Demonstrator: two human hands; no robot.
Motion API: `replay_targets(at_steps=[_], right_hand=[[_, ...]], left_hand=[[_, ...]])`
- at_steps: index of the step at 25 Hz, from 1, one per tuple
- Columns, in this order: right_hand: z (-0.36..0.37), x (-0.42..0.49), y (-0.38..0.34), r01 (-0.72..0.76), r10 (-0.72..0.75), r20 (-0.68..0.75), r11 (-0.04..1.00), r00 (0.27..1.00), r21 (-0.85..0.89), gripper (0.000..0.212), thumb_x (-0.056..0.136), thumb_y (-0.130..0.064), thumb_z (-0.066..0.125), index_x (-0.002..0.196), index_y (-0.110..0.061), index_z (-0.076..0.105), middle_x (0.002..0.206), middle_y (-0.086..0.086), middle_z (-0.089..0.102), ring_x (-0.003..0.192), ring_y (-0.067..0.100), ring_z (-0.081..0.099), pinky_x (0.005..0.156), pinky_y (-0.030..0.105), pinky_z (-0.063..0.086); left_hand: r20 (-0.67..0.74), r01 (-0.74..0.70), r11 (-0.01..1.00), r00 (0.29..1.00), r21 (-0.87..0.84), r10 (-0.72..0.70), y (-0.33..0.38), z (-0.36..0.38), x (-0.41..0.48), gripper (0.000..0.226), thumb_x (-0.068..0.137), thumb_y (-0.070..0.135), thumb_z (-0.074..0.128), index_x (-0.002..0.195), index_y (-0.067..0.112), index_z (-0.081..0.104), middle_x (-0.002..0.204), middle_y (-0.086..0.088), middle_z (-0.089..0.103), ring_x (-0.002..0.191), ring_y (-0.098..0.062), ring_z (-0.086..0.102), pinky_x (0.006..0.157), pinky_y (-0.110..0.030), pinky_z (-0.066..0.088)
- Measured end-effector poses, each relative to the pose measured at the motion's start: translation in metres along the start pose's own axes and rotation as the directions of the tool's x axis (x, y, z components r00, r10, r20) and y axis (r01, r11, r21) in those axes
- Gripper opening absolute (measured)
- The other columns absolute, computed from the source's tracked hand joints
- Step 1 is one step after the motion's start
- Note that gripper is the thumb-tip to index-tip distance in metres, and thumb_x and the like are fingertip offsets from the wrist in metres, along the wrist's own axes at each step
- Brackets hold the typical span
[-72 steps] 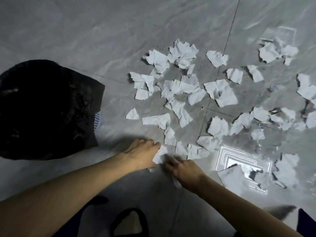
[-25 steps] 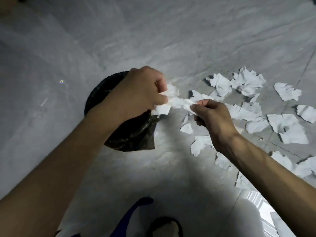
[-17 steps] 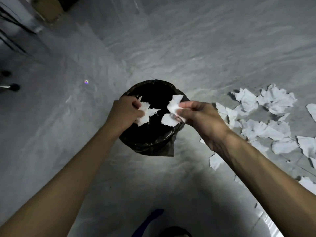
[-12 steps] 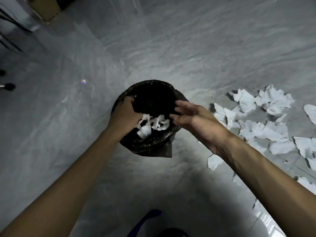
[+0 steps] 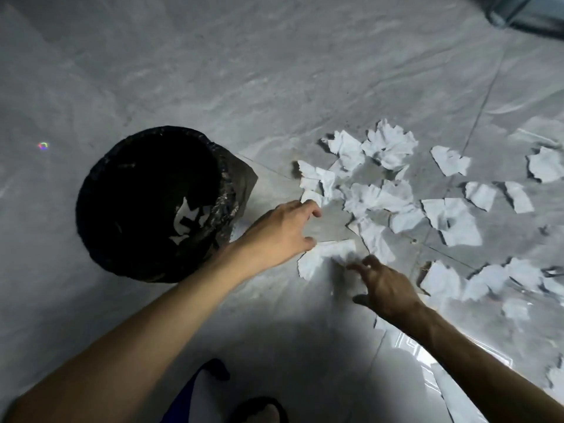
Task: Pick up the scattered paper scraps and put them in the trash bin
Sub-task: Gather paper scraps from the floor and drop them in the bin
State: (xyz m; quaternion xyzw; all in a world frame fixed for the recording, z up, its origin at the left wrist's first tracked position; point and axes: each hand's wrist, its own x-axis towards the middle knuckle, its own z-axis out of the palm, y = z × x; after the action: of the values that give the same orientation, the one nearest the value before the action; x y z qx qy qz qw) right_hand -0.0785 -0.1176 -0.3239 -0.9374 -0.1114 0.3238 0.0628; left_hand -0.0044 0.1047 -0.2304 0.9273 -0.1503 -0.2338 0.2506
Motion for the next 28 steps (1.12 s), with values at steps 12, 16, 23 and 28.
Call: replay_targets(at_steps=[12, 16, 23, 28], right_hand=[[0.02, -0.023, 0.055, 0.173, 0.018, -0.344, 0.839, 0.939, 0.516, 0.04, 0.079, -0.004, 0.064, 0.117, -0.013, 0.057, 0.072, -0.029, 0.048, 0.063, -0.008, 0.048, 0.061, 0.007, 0.034], [0.045, -0.046, 0.076, 0.171, -0.071, -0.259, 0.906, 0.963, 0.388, 0.032, 0.081, -0.01, 0.066, 0.112, -0.017, 0.067, 0.087, -0.019, 0.064, 0.075, -0.002, 0.063, 0.07, 0.005, 0.039], [0.077, -0.044, 0.068, 0.079, -0.053, -0.144, 0.981, 0.988, 0.18, 0.046, 0.092, -0.016, 0.053, 0.137, -0.015, 0.047, 0.12, 0.009, 0.06, 0.106, 0.03, 0.06, 0.086, 0.037, 0.048], [0.058, -0.042, 0.065, 0.039, 0.039, -0.211, 0.935, 0.977, 0.352, 0.012, 0.086, -0.017, 0.059, 0.096, -0.014, 0.065, 0.092, 0.003, 0.062, 0.083, 0.026, 0.063, 0.069, 0.037, 0.048]], left_hand=[[0.213, -0.166, 0.886, 0.974, 0.433, 0.078, -0.036, 0.128, 0.043, 0.078, 0.069, 0.02, 0.076, 0.133, 0.019, 0.033, 0.132, -0.008, 0.039, 0.113, -0.03, 0.053, 0.079, -0.042, 0.054], [0.145, -0.09, 0.977, 0.988, 0.193, 0.062, -0.035, 0.141, 0.052, 0.013, 0.087, 0.016, 0.056, 0.099, 0.011, 0.054, 0.104, -0.011, 0.057, 0.102, -0.032, 0.056, 0.08, -0.041, 0.048], [-0.174, 0.257, 0.966, 0.952, 0.014, -0.251, -0.048, 0.11, 0.059, 0.054, 0.082, 0.004, 0.068, 0.128, 0.004, 0.04, 0.102, -0.026, 0.064, 0.091, -0.038, 0.064, 0.074, -0.041, 0.052], [-0.068, 0.447, 0.894, 0.893, 0.02, -0.445, -0.069, 0.114, 0.062, 0.029, 0.087, 0.004, 0.06, 0.113, -0.003, 0.051, 0.111, -0.026, 0.062, 0.099, -0.037, 0.061, 0.064, -0.015, 0.042]])
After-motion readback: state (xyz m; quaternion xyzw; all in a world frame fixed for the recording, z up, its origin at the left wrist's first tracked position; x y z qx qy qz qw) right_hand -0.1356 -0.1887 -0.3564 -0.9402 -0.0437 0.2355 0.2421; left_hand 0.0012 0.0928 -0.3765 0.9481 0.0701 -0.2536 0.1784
